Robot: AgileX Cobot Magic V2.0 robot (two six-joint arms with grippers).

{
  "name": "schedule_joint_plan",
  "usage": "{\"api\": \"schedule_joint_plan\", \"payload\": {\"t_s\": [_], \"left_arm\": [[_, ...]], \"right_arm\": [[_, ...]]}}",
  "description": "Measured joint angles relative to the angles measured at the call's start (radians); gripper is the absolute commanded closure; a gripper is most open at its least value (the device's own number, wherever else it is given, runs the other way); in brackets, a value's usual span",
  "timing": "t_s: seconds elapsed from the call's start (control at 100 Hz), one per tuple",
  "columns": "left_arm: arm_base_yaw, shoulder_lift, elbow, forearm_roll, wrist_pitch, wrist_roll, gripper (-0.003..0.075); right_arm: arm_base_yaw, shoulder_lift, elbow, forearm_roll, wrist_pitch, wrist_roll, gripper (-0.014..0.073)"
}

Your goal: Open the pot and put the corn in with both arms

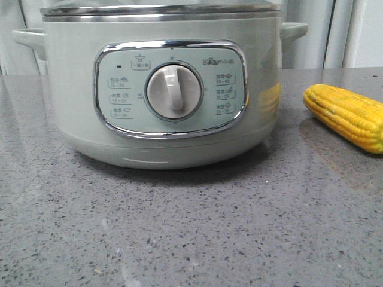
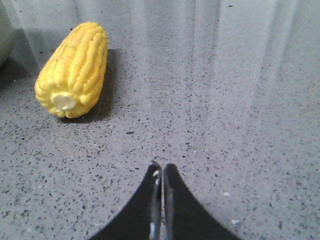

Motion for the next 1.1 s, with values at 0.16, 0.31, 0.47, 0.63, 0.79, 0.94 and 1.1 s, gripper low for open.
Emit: {"api": "schedule_joint_plan", "payload": {"t_s": [0.16,0.31,0.47,0.63,0.79,0.94,1.1], "left_arm": [[0.0,0.0,0.0,0.0,0.0,0.0,0.0741],[0.0,0.0,0.0,0.0,0.0,0.0,0.0741],[0.0,0.0,0.0,0.0,0.0,0.0,0.0741],[0.0,0.0,0.0,0.002,0.0,0.0,0.0741],[0.0,0.0,0.0,0.004,-0.008,0.0,0.0741],[0.0,0.0,0.0,0.006,-0.024,0.0,0.0741],[0.0,0.0,0.0,0.006,-0.066,0.0,0.0741]], "right_arm": [[0.0,0.0,0.0,0.0,0.0,0.0,0.0647],[0.0,0.0,0.0,0.0,0.0,0.0,0.0647],[0.0,0.0,0.0,0.0,0.0,0.0,0.0647],[0.0,0.0,0.0,-0.015,0.0,0.0,0.0647],[0.0,0.0,0.0,-0.114,0.002,0.0,0.0647],[0.0,0.0,0.0,-0.132,0.002,0.0,0.0647],[0.0,0.0,0.0,-0.138,0.002,0.0,0.0647]]}}
